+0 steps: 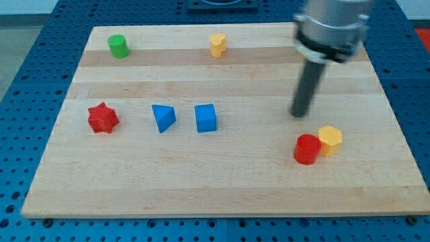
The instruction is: Place your arm to the top left of the red star
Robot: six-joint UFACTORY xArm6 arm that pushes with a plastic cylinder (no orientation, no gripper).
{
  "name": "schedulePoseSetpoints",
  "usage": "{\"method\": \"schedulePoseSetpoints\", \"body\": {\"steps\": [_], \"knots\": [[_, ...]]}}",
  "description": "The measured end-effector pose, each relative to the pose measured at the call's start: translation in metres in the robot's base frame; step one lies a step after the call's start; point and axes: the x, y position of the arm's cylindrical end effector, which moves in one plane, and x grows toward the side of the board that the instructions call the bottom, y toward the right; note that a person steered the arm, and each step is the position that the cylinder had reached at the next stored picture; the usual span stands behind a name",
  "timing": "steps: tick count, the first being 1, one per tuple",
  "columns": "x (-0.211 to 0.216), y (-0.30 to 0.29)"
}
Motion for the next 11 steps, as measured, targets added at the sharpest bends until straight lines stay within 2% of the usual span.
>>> {"method": "schedulePoseSetpoints", "body": {"steps": [2, 5, 6, 7, 8, 9, 10, 11], "knots": [[-0.024, -0.055], [-0.065, -0.274], [-0.068, -0.287], [-0.047, -0.310], [-0.045, -0.328], [-0.011, -0.332], [-0.010, -0.335], [0.040, -0.314]]}}
